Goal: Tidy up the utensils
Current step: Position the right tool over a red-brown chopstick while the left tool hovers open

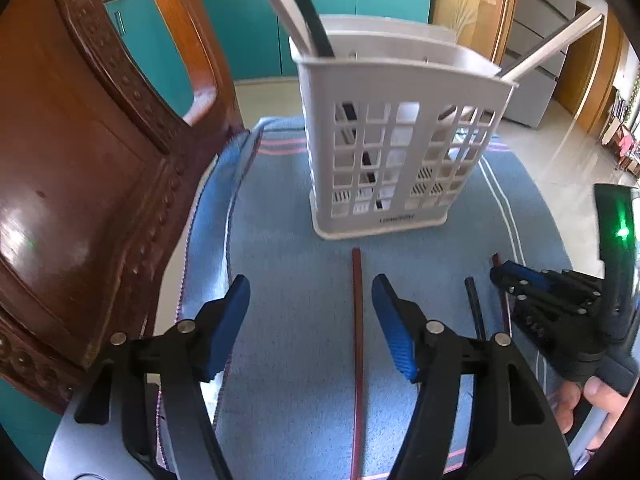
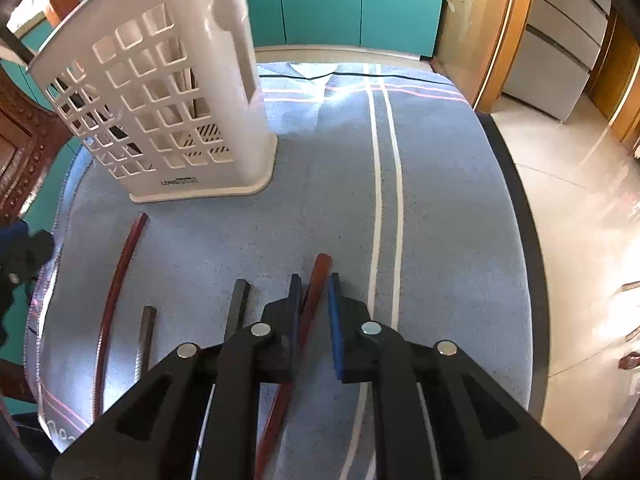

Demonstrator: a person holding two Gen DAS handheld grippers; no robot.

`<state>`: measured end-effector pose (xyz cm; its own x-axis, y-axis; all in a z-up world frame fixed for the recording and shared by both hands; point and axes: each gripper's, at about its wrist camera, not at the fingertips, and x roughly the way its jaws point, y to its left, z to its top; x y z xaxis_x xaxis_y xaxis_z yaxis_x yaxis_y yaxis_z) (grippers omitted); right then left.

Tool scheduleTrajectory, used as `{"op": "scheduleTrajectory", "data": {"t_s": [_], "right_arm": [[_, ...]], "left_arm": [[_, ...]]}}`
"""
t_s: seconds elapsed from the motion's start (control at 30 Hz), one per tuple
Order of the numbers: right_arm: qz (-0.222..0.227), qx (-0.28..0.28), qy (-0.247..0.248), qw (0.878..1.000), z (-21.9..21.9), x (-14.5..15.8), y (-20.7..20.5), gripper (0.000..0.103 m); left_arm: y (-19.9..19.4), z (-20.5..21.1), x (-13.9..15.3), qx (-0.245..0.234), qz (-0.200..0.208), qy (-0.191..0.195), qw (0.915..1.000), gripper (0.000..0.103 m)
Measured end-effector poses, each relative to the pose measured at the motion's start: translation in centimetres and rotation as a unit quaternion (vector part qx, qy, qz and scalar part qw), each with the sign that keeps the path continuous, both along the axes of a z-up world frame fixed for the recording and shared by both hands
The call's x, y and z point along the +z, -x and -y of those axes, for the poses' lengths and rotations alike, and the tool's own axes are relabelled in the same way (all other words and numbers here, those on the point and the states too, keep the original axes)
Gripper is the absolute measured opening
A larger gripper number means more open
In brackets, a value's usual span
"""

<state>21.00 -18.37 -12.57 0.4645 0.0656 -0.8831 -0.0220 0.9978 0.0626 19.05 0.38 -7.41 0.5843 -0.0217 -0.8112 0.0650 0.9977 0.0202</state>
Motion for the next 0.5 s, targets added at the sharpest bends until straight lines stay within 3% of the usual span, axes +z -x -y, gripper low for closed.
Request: {"op": "scheduleTrajectory", "data": {"t_s": [0.2,0.23,0.3,0.5], "right_arm": [[0.009,0.007,-0.035,0.999,0.5,0.2,1.5,0.019],[0.012,0.01,-0.032,0.999,0.4,0.3,1.7,0.027],[0.022,0.017,-0.027,0.999,0.3,0.3,2.4,0.032],[0.045,0.022,0.0,0.999,-0.5,0.4,3.5,0.032]], "left_arm": [[0.3,0.8,-0.7,-0.006,-0.003,-0.007,1.0,0.07],[0.3,0.8,-0.8,-0.007,-0.004,-0.008,0.9999,0.071],[0.4,0.8,-1.1,-0.01,-0.007,-0.013,0.9998,0.071],[0.0,0.5,-1.8,-0.004,-0.02,-0.017,0.9997,0.071]]}}
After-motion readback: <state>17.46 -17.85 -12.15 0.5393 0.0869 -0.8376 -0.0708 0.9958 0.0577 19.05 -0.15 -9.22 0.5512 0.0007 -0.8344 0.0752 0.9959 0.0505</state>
